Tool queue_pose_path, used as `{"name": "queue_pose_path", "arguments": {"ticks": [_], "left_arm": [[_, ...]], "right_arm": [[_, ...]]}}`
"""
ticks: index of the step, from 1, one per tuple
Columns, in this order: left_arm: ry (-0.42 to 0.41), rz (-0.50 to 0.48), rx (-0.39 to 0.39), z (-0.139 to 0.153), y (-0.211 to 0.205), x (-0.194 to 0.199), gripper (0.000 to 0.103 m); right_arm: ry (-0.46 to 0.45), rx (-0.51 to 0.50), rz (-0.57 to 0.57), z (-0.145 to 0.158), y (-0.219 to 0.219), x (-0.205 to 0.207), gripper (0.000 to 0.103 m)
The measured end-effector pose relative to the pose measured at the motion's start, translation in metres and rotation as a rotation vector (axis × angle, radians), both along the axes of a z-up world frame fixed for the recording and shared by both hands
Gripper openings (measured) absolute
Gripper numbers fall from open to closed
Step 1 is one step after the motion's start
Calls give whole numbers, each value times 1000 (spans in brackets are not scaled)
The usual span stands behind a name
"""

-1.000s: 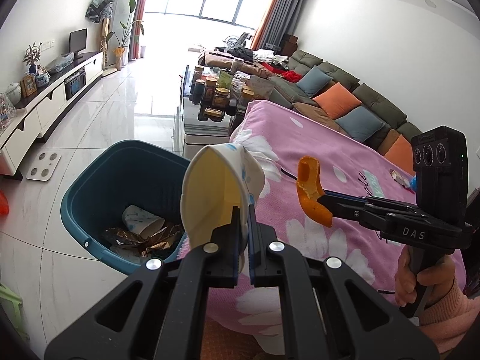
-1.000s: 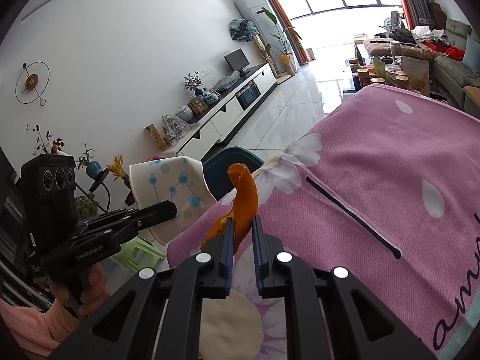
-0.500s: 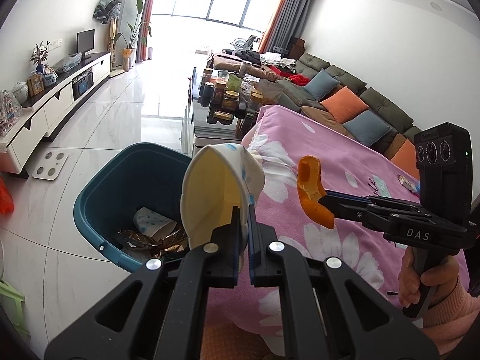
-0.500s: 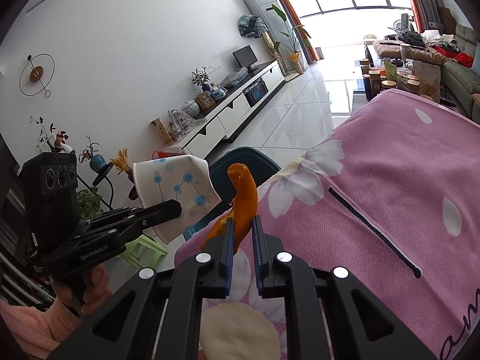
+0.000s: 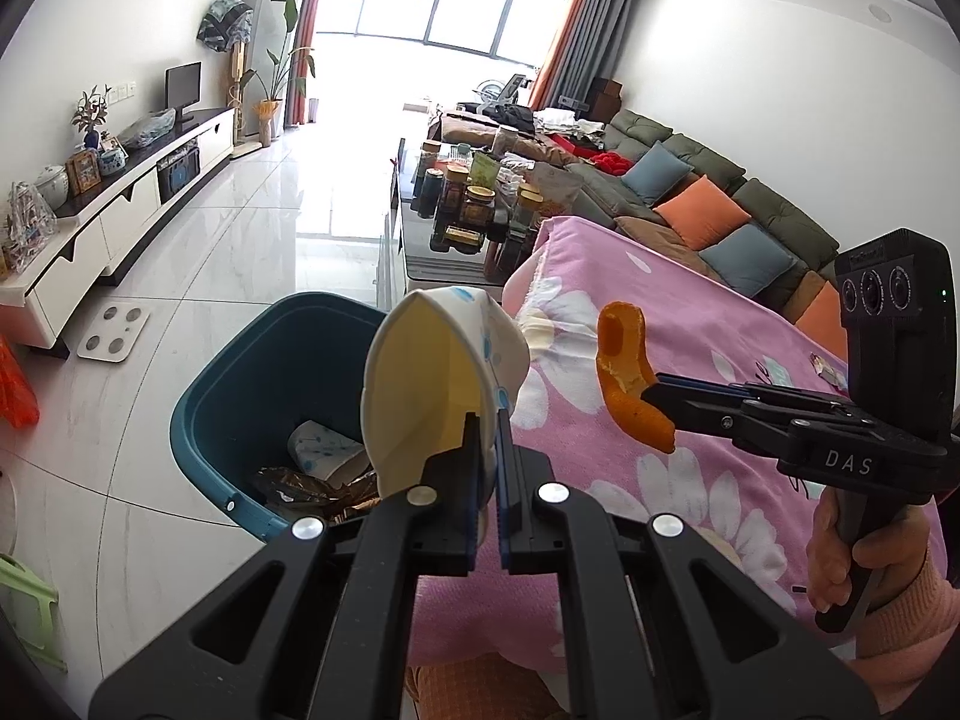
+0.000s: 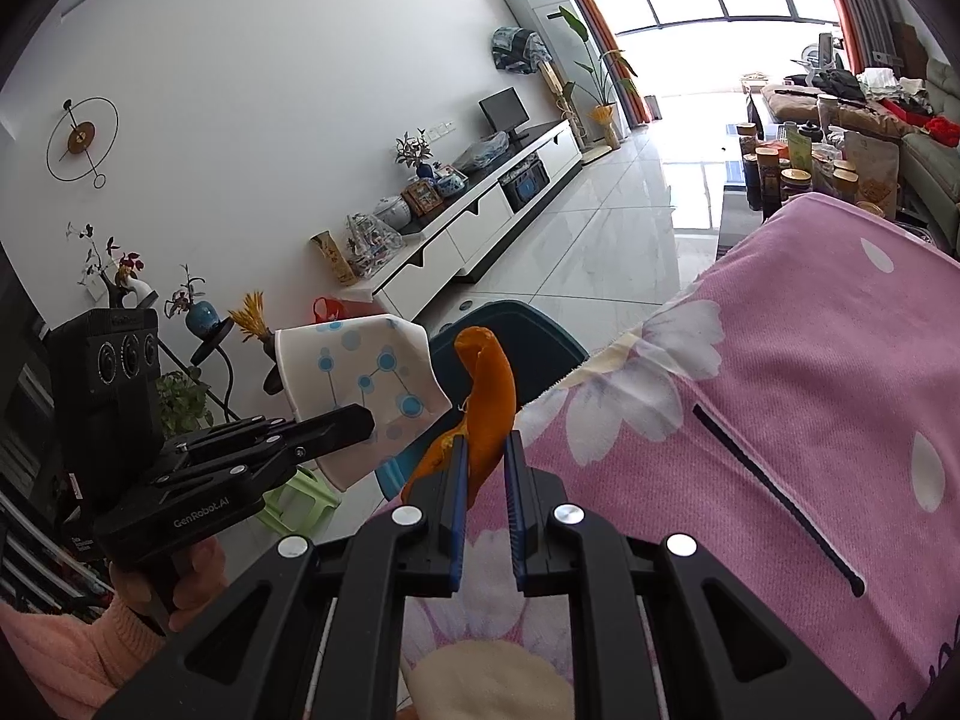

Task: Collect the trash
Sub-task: 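Lower the paper cup and orange peel into the teal wastebasket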

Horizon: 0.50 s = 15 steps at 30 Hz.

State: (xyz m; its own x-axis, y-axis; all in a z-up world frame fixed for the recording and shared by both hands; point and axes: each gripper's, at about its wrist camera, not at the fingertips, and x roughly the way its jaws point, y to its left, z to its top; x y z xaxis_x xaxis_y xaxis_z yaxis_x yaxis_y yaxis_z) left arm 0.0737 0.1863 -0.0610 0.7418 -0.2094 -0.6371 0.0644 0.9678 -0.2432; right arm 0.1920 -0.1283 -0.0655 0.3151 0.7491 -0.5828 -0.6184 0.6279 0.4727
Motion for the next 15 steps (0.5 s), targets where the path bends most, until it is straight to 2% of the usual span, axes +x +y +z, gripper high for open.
{"name": "queue_pose_path", "arguments": {"ticks": [15], "left_arm": [[5, 15, 9, -1, 3, 4, 5]], "right_arm": [[4, -2, 20, -1, 12, 3, 11]]}}
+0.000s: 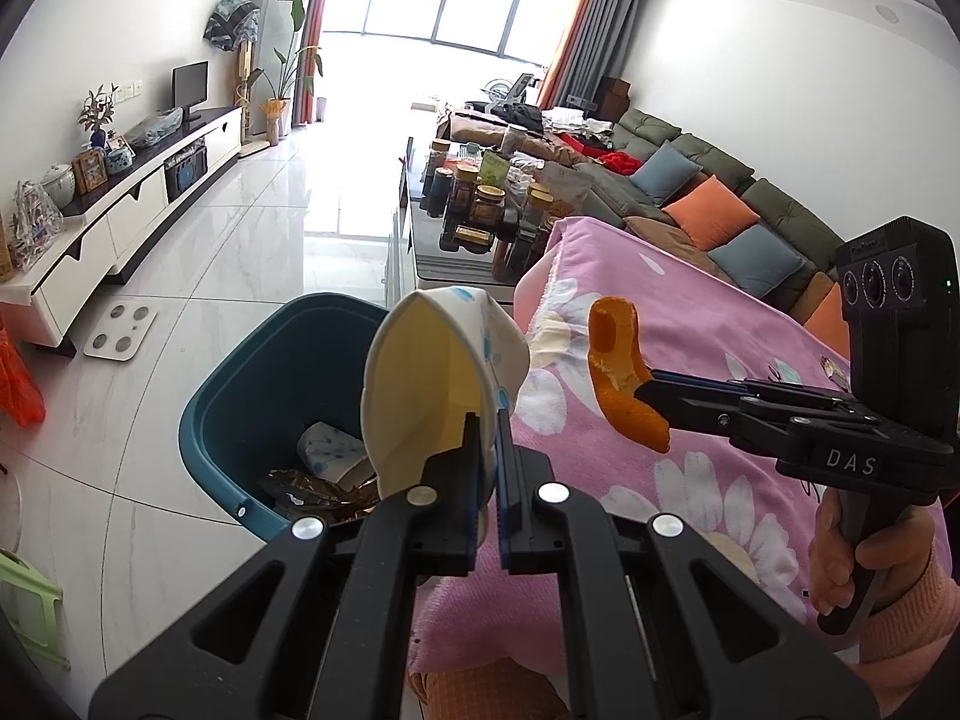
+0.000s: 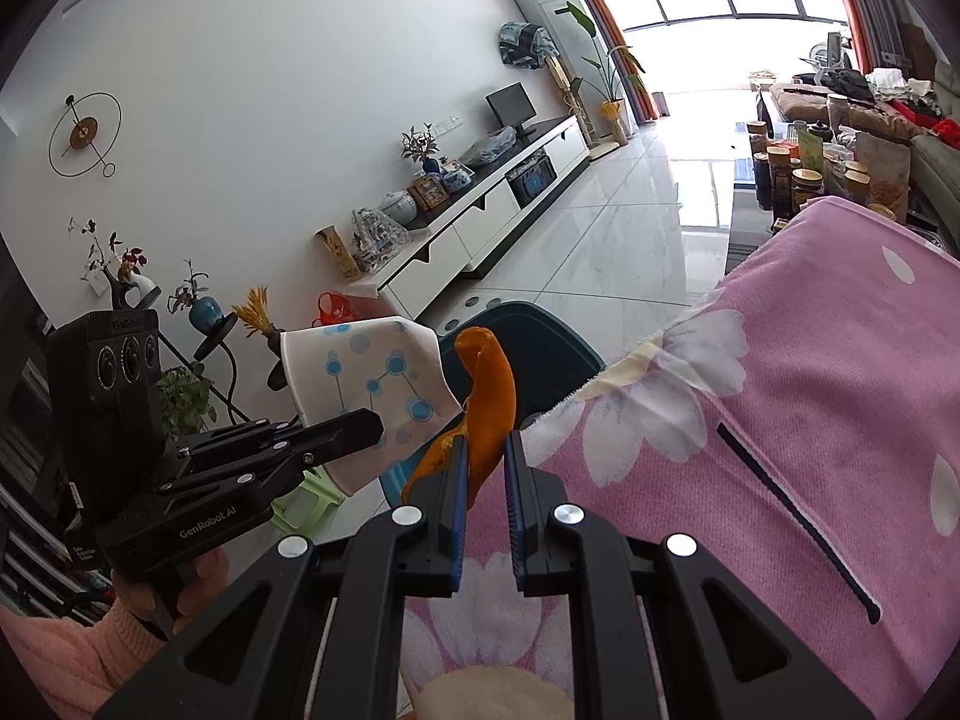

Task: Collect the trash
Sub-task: 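Lower the paper cup and orange peel into the teal wastebasket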

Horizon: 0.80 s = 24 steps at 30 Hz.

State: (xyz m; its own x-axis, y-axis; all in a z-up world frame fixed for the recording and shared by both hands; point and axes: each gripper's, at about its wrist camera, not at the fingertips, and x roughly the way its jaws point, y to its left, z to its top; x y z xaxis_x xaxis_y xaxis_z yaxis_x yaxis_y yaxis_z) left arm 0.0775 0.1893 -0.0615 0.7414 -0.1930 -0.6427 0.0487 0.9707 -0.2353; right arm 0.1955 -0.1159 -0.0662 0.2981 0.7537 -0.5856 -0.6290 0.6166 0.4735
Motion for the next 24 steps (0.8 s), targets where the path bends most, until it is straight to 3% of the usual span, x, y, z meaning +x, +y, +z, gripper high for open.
{"name": "queue_pose_path", "arguments": {"ticks": [24], "left_arm": [[8, 19, 4, -4, 3, 4, 5]], "right_arm": [[8, -10, 18, -1, 17, 7, 11]]}}
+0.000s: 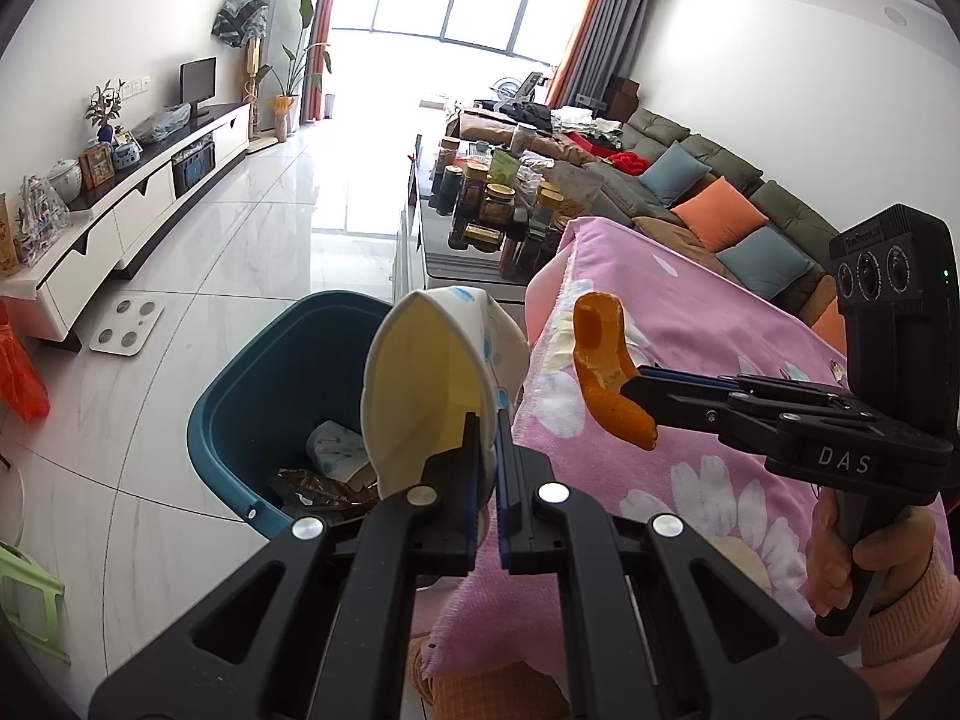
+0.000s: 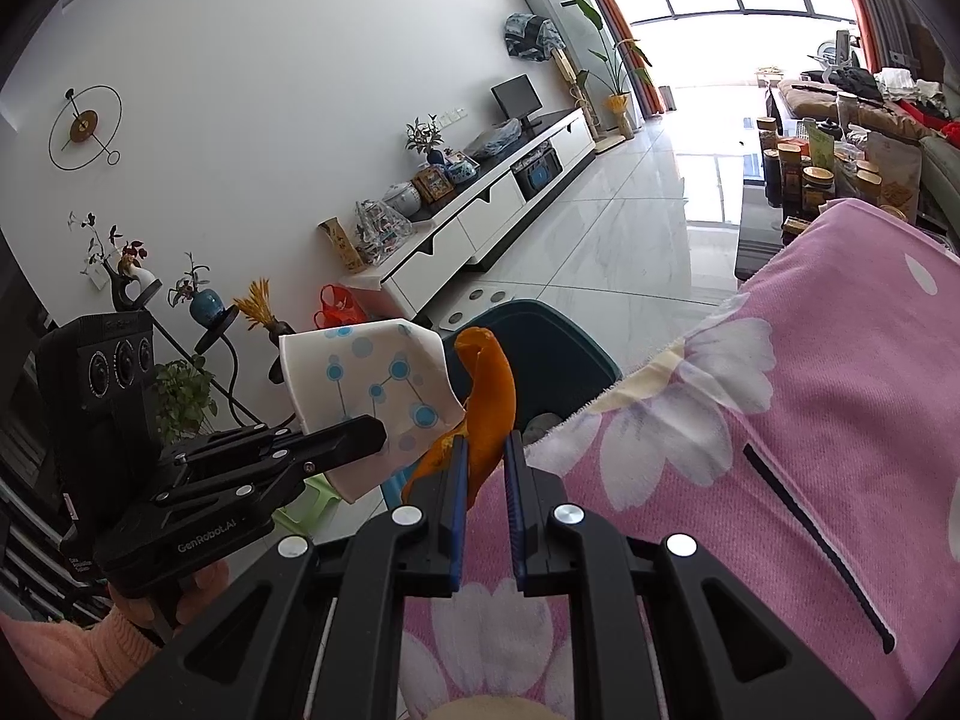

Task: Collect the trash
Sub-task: 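Lower the paper cup and orange peel into the teal wastebasket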

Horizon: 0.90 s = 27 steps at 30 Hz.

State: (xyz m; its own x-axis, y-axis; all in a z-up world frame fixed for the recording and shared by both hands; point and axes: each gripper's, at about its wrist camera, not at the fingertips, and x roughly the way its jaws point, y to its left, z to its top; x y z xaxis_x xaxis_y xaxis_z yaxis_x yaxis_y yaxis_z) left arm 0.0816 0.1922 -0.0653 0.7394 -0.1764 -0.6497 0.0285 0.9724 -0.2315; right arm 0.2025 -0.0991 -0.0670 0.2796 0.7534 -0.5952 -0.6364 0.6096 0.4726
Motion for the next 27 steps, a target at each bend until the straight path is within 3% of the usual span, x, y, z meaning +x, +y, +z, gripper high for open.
{"name": "queue_pose_path", "arguments": {"ticks": [27], "left_arm": [[15, 44, -3, -6, 6, 4, 5]], "right_arm": [[-2, -21, 26, -5, 16, 1, 11]]}}
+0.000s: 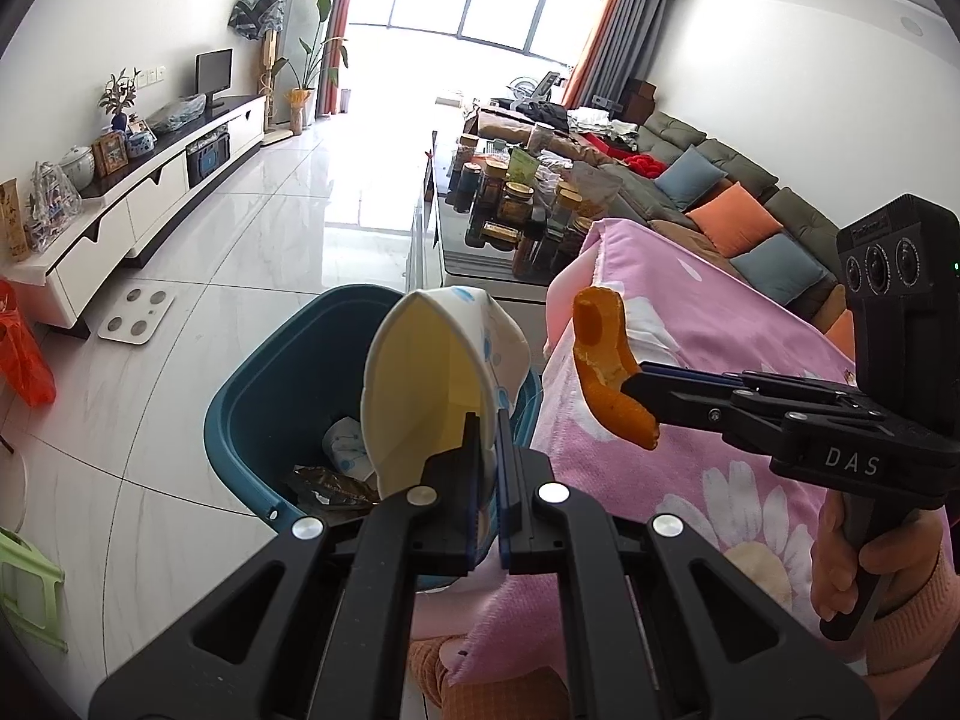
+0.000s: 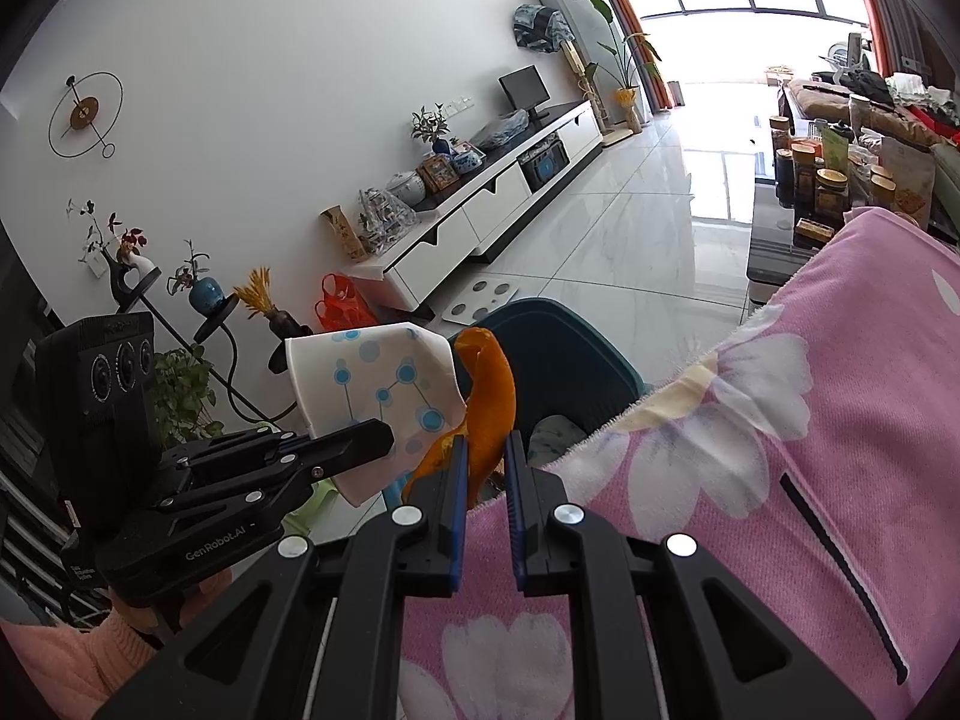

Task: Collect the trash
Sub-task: 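Lower the paper cup and orange peel into the teal wastebasket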

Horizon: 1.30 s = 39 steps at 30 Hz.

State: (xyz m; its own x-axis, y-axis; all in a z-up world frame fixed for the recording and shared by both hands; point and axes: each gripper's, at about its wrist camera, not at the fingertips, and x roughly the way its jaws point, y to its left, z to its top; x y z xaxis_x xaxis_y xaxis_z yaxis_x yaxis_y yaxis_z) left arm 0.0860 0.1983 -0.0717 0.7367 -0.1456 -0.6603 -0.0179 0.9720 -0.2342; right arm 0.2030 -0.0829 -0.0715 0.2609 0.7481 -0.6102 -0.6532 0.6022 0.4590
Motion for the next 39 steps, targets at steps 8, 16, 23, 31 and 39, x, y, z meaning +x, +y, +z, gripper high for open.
{"name": "queue_pose_path", "arguments": {"ticks": [8, 16, 23, 31, 39], "left_arm": [[2, 13, 3, -1, 0, 2, 5], [10, 24, 1, -5, 2, 5, 5], [17, 33, -2, -8, 4, 8, 5], [23, 39, -4, -12, 7, 12, 5], [27, 40, -7, -15, 9, 16, 5]], "right_arm": [[1, -5, 8, 1, 2, 2, 11], [11, -18, 15, -2, 7, 5, 11], [21, -28, 19, -5, 12, 9, 11], [31, -38, 15, -7, 19, 16, 11], [40, -49, 17, -10, 27, 22, 11]]}}
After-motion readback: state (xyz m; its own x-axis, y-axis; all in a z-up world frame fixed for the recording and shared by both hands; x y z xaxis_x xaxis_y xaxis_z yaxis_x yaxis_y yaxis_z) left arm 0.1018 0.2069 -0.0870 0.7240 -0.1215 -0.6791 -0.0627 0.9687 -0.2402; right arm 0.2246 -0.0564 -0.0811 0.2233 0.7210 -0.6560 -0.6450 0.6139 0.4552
